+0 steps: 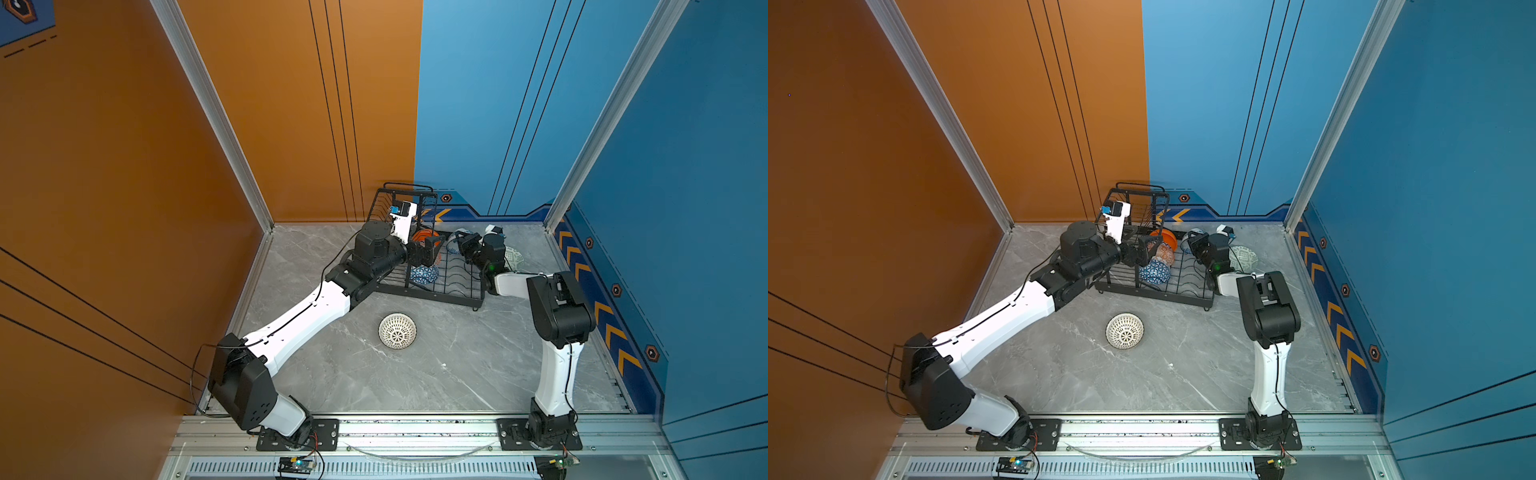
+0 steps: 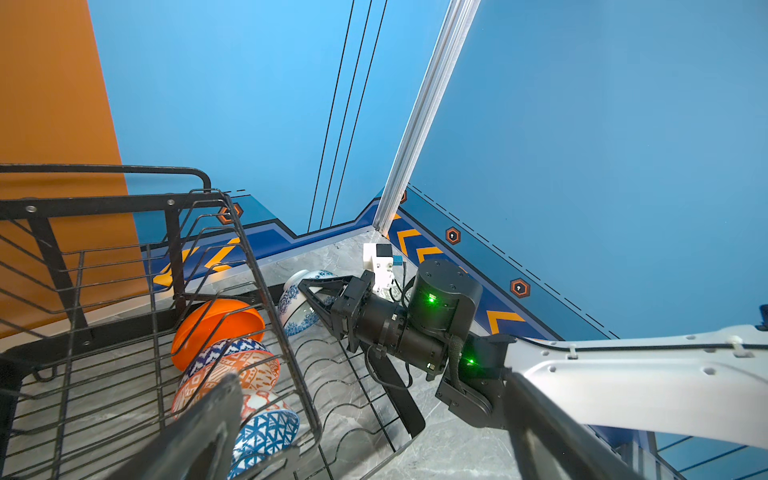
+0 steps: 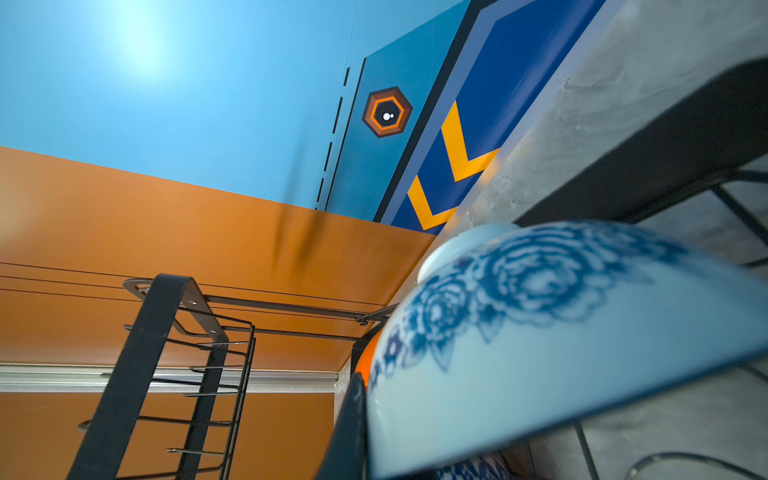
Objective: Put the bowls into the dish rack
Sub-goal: 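Lower the floral bowl with the right gripper into a rack slot beside the orange bowl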
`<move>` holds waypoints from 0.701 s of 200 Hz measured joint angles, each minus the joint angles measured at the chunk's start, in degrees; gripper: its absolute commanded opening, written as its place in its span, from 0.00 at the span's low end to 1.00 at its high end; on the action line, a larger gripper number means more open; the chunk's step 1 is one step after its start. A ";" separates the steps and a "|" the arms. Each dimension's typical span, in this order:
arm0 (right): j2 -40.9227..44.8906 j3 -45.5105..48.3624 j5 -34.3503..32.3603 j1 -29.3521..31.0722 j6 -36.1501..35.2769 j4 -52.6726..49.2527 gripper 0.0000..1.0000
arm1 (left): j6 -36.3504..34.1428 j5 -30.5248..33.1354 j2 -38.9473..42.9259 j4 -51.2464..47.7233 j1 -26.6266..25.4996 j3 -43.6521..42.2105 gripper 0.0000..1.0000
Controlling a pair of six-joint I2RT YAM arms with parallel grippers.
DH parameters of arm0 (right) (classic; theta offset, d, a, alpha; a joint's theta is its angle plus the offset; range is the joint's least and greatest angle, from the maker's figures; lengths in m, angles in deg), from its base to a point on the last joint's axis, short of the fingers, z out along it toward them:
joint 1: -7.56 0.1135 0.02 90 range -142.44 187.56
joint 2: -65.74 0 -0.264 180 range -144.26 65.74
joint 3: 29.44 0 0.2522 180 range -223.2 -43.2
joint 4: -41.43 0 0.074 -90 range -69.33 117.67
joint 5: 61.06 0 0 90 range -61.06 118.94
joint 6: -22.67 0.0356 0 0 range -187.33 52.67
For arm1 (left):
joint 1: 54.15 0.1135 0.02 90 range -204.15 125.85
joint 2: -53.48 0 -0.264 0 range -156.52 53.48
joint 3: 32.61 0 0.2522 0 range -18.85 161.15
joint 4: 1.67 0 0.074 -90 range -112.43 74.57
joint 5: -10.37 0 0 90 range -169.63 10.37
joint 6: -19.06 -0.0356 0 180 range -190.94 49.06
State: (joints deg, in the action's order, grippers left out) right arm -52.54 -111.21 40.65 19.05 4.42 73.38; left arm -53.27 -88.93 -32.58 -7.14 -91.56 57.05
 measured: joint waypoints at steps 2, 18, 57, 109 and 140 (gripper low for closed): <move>-0.13 -0.13 0.00 0.00 -0.02 0.04 0.00 | 0.00 0.00 0.00 0.00 0.00 0.00 0.98; -1.51 -1.20 0.00 0.00 -0.59 0.57 0.00 | -0.02 0.00 0.00 0.00 0.00 0.00 0.98; -2.71 -1.84 0.00 0.11 -1.77 1.03 0.00 | -0.02 -0.02 0.00 0.00 0.24 0.00 0.98; -3.08 -1.92 -0.04 0.11 -2.86 1.46 0.00 | -0.02 -0.04 0.00 0.00 0.33 0.00 0.98; -3.34 -1.92 -0.26 0.11 -3.19 2.23 0.00 | -0.02 -0.17 0.00 0.00 0.39 0.00 0.98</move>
State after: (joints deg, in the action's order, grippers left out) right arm -55.89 -113.13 40.39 19.15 1.23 75.61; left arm -53.29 -89.11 -32.58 -7.14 -91.17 57.05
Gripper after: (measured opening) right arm 0.081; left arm 0.979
